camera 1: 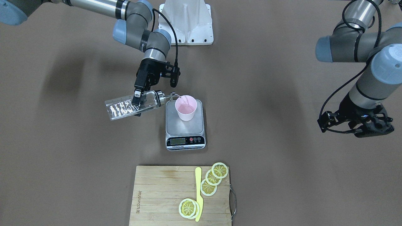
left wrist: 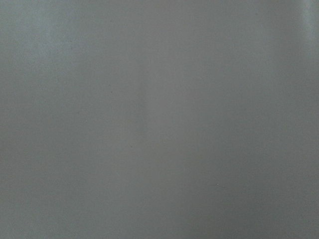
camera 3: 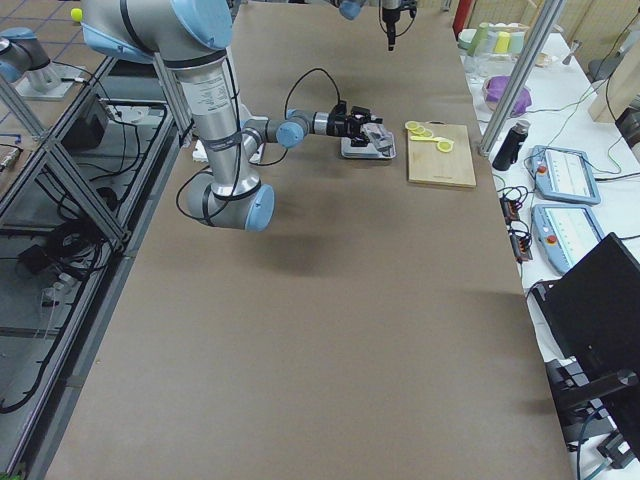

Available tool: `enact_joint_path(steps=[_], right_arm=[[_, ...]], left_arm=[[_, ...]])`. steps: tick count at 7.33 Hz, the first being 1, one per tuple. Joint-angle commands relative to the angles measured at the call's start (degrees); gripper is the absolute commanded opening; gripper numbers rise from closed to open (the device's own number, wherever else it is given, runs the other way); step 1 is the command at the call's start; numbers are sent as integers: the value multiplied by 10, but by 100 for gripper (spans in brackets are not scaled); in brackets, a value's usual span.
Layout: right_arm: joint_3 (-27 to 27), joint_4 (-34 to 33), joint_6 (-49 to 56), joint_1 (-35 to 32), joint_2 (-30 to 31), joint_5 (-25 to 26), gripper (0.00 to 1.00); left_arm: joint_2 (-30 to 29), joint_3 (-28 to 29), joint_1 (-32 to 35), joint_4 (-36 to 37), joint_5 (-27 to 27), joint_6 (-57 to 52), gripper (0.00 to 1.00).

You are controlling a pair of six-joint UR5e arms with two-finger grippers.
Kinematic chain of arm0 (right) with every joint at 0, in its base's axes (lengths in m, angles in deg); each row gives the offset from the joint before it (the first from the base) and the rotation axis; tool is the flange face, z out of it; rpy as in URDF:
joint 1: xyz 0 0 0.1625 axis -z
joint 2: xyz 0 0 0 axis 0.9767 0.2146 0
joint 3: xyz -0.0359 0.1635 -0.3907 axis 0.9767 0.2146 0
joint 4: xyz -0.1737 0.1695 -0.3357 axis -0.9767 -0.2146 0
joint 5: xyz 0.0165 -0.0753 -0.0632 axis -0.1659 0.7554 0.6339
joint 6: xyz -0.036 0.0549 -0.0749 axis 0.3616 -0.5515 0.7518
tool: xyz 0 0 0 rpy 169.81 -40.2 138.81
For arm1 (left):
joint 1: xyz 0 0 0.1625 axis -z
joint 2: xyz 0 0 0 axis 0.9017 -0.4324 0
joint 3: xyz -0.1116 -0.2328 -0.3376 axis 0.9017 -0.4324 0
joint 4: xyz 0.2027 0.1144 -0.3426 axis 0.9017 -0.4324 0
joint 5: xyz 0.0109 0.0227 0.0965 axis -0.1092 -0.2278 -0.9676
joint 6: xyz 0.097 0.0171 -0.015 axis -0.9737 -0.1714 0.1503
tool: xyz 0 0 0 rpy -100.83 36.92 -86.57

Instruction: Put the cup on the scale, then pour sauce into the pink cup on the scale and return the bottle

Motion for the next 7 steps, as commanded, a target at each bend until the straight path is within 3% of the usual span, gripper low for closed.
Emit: enact_joint_path(steps=[1, 3, 6, 7], right_arm=[[-1, 30, -2, -5, -3, -32, 0], [-21, 34, -22, -14, -5, -82, 0], [-26, 181, -105, -35, 8, -197, 0], [-27, 202, -194, -50, 14, -250, 0]], left_arm=[[-1, -1, 0, 0, 0, 0, 98], [-1, -1, 0, 0, 0, 0, 98], [-6, -3, 3, 1, 0, 0, 98], [-7, -3, 3, 1, 0, 0, 98]])
